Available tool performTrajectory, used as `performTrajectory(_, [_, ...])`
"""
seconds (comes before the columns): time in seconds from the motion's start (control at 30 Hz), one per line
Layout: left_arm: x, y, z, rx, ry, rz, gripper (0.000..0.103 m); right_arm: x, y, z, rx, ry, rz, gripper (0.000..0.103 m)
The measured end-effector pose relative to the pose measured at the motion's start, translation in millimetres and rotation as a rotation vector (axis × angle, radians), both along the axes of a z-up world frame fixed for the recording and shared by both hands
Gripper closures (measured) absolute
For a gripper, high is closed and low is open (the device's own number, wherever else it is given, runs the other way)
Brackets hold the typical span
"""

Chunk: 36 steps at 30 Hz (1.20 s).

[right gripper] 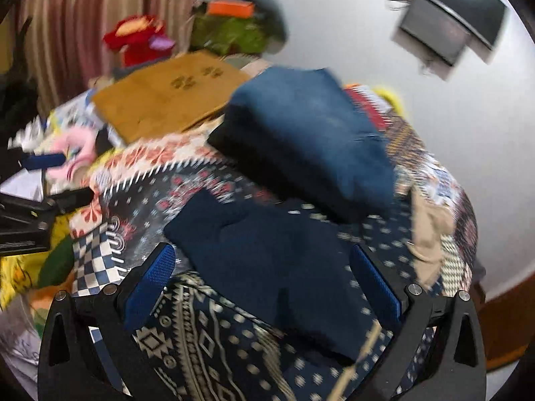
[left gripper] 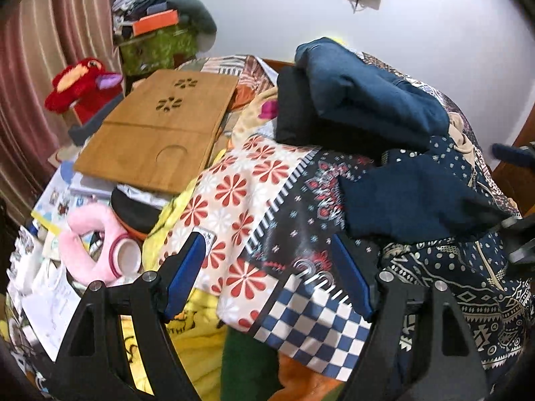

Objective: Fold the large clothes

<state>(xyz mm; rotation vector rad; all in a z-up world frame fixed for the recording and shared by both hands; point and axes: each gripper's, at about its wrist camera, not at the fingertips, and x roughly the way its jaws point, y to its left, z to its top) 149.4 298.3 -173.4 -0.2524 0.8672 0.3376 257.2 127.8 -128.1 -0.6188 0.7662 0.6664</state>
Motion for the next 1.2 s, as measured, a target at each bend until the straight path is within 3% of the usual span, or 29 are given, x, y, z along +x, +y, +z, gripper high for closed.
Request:
performTrajectory(0.23, [-7.1, 9.0, -17.0, -0.041, 0.016, 0.027, 0.027, 26.4, 37.5, -53.2, -0.118, 0.165, 0.034, 0.003])
performTrajectory(0.37, [-11.4, 11.9, -25.2, -0.070, 0.029, 0.036, 0.027, 36.5, 45.2, -74.8, -0.140, 0.291, 0.049, 0.027])
performTrajectory(0.5, [-11.3, 12.1, -30.4, -0.080, 0.049, 0.037, 0.027, 34.2, 43.7, -76.9, -0.090, 0.336, 0.079, 0.038])
performTrajectory(0.57, [-10.6, 11.0, -30.6, -0.084, 0.051, 0.034, 0.027, 33.3, 41.2, -74.1, -0.077, 0.339, 0.097, 0.060])
performTrajectory(0.67, [-9.0, 5.7, -28.6, -0.081, 0.052, 0.021, 0.027, 34.0, 34.0, -71.2, -0.082, 0.306, 0.089, 0.086])
performTrajectory(0.7, [-8.2, 3.6, -27.6, -0.079, 0.051, 0.015, 0.027, 34.8, 30.5, -69.3, -0.077, 0.299, 0.084, 0.090])
performTrajectory(0.8, [-5.2, -6.0, -23.2, -0.070, 0.051, -0.012, 0.027, 39.6, 13.4, -54.8, -0.013, 0.329, 0.074, 0.092])
performTrajectory(0.93, [1.0, -17.8, -18.2, -0.052, 0.056, -0.045, 0.027, 37.6, -16.5, -18.8, 0.068, 0.296, 0.060, 0.092])
performTrajectory(1.2, [16.3, -53.3, -8.5, -0.005, 0.064, -0.150, 0.026, 33.3, -95.1, 68.3, 0.259, 0.150, -0.010, 0.092])
